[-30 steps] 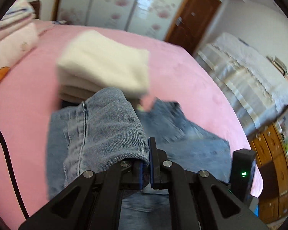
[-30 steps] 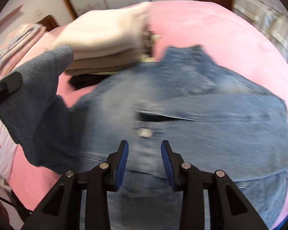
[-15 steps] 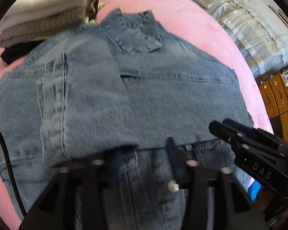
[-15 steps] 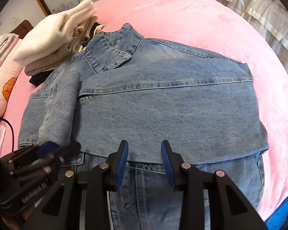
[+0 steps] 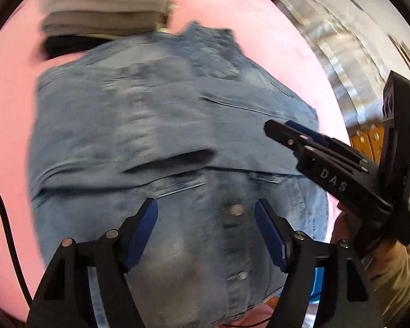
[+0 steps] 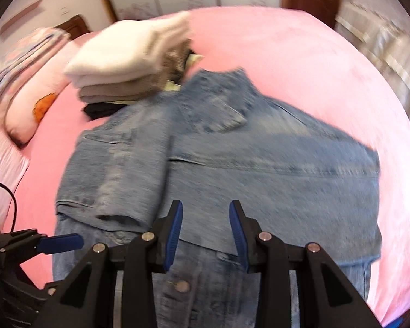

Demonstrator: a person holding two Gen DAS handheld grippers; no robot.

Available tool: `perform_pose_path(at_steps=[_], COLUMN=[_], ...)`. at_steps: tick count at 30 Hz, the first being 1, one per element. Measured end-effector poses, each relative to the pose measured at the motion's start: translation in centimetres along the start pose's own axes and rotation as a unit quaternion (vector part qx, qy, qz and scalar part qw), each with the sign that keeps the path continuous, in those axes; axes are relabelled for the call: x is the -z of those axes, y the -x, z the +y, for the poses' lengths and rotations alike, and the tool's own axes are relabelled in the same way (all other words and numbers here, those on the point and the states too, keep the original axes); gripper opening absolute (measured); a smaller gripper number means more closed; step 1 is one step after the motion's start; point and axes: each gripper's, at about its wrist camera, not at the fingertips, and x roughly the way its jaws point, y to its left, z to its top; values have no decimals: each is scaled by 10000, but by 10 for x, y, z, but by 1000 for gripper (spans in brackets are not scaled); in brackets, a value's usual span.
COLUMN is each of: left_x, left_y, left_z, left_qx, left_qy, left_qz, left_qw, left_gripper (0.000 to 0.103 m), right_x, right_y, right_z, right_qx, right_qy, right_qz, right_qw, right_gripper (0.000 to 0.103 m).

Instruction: Fold large clothes

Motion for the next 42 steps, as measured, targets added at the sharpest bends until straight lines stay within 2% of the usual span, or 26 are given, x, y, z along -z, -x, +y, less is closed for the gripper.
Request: perform_pose_path(at_steps=[1,3,6,8,10,13,16,20,24,25,26,28,29,32,34,36,38,39,40,42], left_x=[5,10,14,15,14,14,16,15,6,5,2,-2,-6,-16,-22,-27,-29,-29,-30,-29], left_y=[11,22,33,36,39,39,36,32,22,22,22,24,25,28,28,22,13,5,-2,-12], left_z=[16,39,83,114,137,153,160,162,157,157,156,155,154,147,142,134,127,122,118,112], left_qx=[-156,-422,-719,-770,-746,-729,-680,-612,-638,-641,-647,-662,-672,-665,-656,-650,-634,-672,-705,-777], left_qy=[152,335,735,1080,1296,1366,1338,1214,1118,1115,1108,1087,1065,979,904,789,688,615,540,412], left_qz=[-105,-256,-403,-398,-455,-509,-490,-465,-444,-444,-460,-521,-570,-704,-756,-748,-683,-611,-530,-374], left_qw=[9997,9982,9939,9904,9877,9866,9875,9896,9907,9907,9907,9905,9904,9905,9909,9919,9933,9940,9946,9954], left_gripper=[72,72,72,72,72,72,72,72,72,72,72,72,72,72,72,72,72,72,72,72], right_x=[-3,-5,-3,5,16,34,48,62,67,67,65,55,49,17,-6,-15,-7,1,12,37], right_y=[0,-3,-15,-29,-42,-50,-56,-70,-88,-90,-91,-89,-84,-49,-18,0,2,-4,-14,-31], right_z=[12,35,77,107,129,148,152,151,155,157,159,159,157,137,104,64,15,-8,-30,-63], right_qx=[-25,-79,-63,88,263,500,682,1231,1652,1726,1667,1584,1578,1336,1238,1170,1235,1227,1200,1016], right_qy=[196,593,1377,2069,2758,3577,4039,4558,4759,4774,4736,4493,4350,3306,2205,1177,128,-290,-669,-1254], right_qz=[-73,-208,-338,-325,-276,-305,-216,-245,-322,-358,-318,-240,-338,-799,-1145,-1215,-996,-723,-322,321], right_qw=[9998,9980,9899,9778,9605,9320,9120,8812,8633,8608,8642,8789,8859,9308,9607,9786,9873,9894,9900,9864], right_gripper=[48,52,53,53,53,53,56,57,56,48,38,3,3,3,3,3,4,10,21,32])
